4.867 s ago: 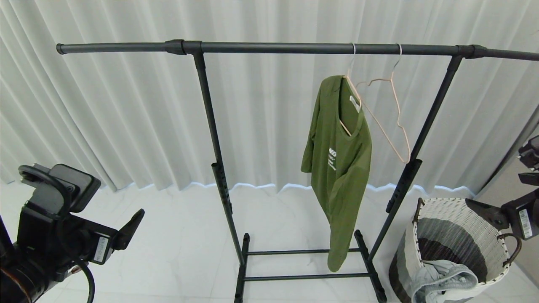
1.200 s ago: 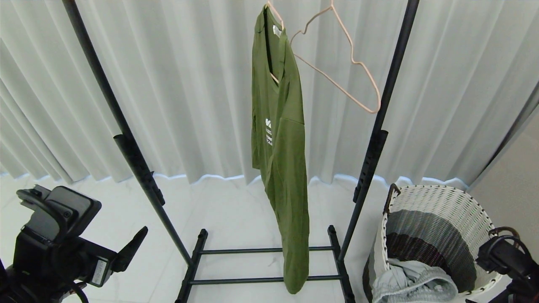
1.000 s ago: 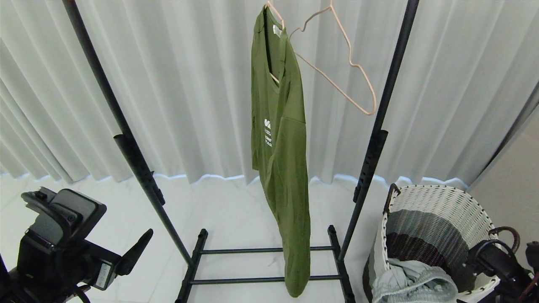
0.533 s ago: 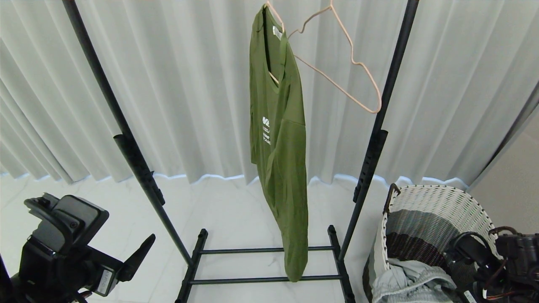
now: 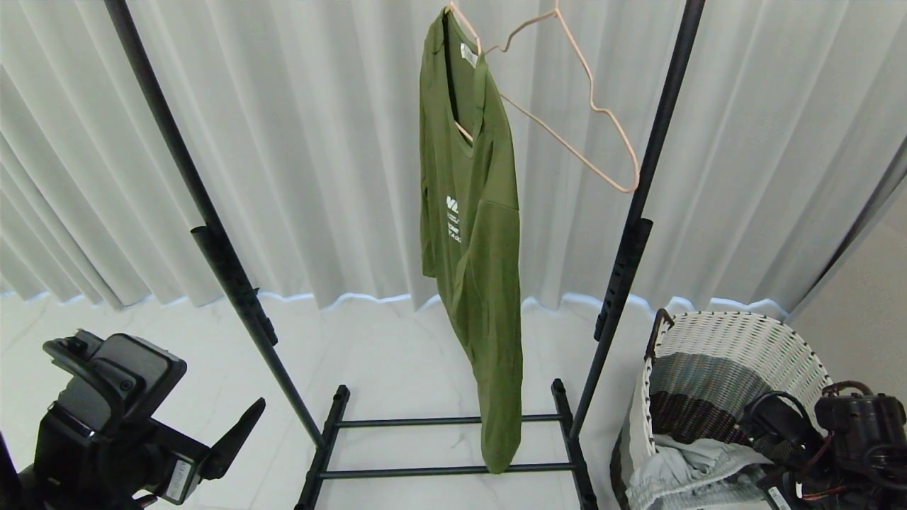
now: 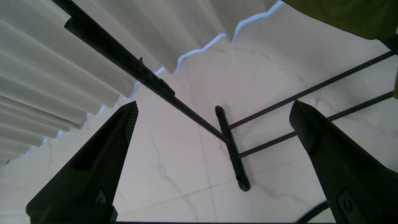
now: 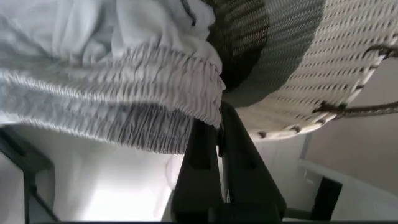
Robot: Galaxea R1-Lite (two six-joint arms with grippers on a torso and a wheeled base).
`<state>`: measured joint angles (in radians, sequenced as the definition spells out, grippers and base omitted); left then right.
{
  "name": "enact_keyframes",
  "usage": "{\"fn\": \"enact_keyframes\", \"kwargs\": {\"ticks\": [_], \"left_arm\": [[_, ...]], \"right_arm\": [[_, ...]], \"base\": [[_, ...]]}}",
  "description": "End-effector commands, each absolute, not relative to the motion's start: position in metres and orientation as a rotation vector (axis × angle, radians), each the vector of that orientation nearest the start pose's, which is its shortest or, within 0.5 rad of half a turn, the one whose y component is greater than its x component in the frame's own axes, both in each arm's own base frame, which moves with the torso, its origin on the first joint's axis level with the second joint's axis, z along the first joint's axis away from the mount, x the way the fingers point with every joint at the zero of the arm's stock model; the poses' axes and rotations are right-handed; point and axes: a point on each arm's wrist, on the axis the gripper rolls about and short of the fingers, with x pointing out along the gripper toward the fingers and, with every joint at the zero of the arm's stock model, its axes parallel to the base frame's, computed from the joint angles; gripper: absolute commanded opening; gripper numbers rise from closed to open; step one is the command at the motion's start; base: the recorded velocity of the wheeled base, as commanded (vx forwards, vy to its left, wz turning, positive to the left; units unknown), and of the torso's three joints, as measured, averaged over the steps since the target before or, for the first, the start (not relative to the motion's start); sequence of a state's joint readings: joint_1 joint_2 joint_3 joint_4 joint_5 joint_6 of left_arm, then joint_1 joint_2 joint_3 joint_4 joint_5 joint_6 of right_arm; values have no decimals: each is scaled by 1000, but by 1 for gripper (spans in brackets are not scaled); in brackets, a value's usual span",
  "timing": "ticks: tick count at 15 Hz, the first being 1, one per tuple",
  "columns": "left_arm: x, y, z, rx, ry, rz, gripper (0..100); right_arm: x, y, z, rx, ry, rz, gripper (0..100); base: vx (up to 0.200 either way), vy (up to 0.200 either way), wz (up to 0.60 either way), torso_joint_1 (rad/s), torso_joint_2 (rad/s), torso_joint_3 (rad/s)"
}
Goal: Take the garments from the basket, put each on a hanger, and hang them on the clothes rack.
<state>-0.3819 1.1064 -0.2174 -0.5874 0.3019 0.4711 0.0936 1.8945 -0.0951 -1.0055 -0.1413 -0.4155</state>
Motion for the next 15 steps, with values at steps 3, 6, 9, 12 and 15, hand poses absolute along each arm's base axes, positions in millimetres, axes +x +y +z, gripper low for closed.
{"fn": "enact_keyframes", "kwargs": {"ticks": [3,6,9,12,15], "left_arm": [[121,-41,144,581,280,-151,100],[120,-40,143,587,282,-141,100],[118,-39,145,589,276,-111,100],[115,-37,143,591,279,-97,100],[114,-36,143,586,274,-93,100]], "right_arm": [[203,22,51,-498,639,119,0],[207,33,88,-506,517,136,0],[203,40,120,-508,487,169,0],[185,57,176,-523,445,272,0],[173,70,197,-536,398,347,0]], "base": [[0,0,0,0,0,0],[0,0,0,0,0,0],[-133,0,0,5,3,3],[-200,0,0,-4,-1,-1],[-200,0,0,1,7,6]]}}
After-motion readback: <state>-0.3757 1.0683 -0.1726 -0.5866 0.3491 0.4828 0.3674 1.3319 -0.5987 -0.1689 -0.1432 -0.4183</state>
